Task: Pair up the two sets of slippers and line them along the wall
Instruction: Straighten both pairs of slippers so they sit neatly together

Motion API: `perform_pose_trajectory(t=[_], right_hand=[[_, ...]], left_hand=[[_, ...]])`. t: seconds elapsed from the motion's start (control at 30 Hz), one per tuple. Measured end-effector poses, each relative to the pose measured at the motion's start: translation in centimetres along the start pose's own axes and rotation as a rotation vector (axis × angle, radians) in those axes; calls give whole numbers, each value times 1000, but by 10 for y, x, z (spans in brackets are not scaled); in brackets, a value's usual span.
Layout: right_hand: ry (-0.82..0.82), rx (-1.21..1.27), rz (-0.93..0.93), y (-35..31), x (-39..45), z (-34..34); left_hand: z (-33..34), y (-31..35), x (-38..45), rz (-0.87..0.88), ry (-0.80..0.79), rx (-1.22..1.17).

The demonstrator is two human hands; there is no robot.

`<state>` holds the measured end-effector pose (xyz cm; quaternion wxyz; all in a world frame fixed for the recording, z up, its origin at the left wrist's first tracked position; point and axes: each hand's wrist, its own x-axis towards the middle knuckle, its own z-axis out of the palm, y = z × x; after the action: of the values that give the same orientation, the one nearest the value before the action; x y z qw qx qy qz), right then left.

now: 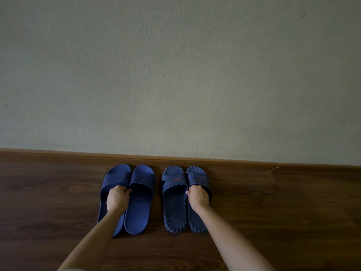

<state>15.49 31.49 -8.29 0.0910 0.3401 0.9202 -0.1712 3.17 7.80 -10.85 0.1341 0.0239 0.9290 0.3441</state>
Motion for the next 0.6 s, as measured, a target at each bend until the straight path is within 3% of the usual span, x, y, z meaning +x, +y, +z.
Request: perform_pose_trajectory(t=[0.6], right_hand=[[-1, -81, -94, -1, -6, -17]], left_hand=[[-19, 28, -27, 207, -32, 271]])
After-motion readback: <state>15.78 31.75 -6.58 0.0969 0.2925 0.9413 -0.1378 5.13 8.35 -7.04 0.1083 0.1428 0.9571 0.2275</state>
